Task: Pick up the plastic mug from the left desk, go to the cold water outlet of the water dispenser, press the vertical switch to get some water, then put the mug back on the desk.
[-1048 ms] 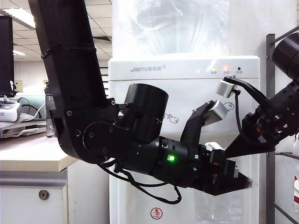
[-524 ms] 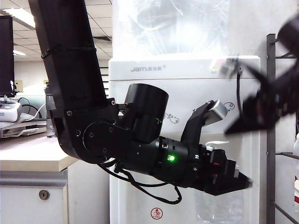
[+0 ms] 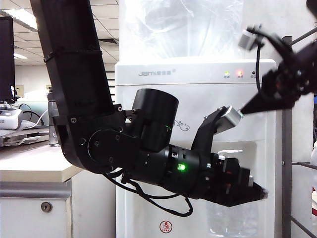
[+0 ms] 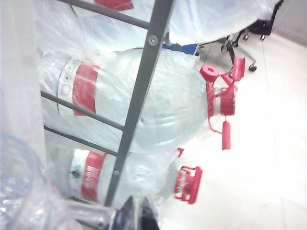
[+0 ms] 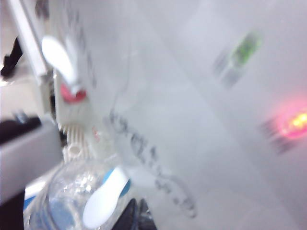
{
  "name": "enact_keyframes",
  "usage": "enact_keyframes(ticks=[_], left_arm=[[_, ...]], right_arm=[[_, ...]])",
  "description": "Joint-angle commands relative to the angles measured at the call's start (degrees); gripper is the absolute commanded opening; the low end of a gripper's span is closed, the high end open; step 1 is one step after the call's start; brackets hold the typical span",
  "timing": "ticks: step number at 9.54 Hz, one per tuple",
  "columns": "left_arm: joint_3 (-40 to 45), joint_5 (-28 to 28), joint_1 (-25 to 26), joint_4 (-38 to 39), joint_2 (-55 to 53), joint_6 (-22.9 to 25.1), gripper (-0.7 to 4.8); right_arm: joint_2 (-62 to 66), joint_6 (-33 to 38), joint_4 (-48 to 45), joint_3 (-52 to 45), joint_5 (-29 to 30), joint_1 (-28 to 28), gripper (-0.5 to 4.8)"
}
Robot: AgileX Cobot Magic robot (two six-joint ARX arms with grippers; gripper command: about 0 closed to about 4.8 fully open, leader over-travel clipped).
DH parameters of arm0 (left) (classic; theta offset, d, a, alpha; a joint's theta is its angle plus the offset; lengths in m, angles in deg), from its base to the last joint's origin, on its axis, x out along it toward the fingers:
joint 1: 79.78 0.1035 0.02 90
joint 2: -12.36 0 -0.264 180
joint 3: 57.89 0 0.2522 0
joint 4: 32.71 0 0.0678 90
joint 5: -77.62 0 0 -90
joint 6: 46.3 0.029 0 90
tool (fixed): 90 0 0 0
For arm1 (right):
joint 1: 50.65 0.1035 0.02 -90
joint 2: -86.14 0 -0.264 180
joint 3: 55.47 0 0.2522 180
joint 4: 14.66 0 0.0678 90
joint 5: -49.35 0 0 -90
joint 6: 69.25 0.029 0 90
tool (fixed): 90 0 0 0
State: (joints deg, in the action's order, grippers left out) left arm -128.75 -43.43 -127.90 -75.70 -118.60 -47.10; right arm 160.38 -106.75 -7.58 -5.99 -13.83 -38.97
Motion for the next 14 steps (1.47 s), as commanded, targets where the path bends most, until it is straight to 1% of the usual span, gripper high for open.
enact_keyframes(ticks=[1,2,5,8,10,13,14], left_arm=[[-0.2,-4.2,-0.4,-3.1,0.5,-1.4,-0.06],[-0.2,-5.3,-0.5,-3.1,0.5,-1.6,-0.06],[-0.2,-6.3,-0.7,-3.1,0.5,-1.7,-0.06],[-0.1,-6.3,-0.7,-2.8,0.5,-4.0,-0.06],[0.2,-6.6,-0.7,-3.1,0.5,-4.2,-0.06],[0.2,-9.1,-0.7,-2.9,0.5,-4.2,-0.06],[0.3,-9.1,-0.9,-2.9,0.5,-4.2,-0.06]], right_arm=[[-2.3,0.9,-0.5,0.1,-0.4,0.0,-0.01],[-2.7,1.4,-0.6,0.1,-0.5,0.0,-0.01],[-3.3,1.5,-0.9,0.1,-1.4,0.0,-0.01],[-3.3,1.5,-0.9,0.1,-1.4,0.0,-0.01],[-3.3,1.5,-0.9,0.1,-1.4,0.0,-0.01],[-3.4,1.5,-1.1,0.1,-1.5,0.0,-0.01],[-3.4,1.5,-1.3,0.1,-1.5,0.0,-0.01]])
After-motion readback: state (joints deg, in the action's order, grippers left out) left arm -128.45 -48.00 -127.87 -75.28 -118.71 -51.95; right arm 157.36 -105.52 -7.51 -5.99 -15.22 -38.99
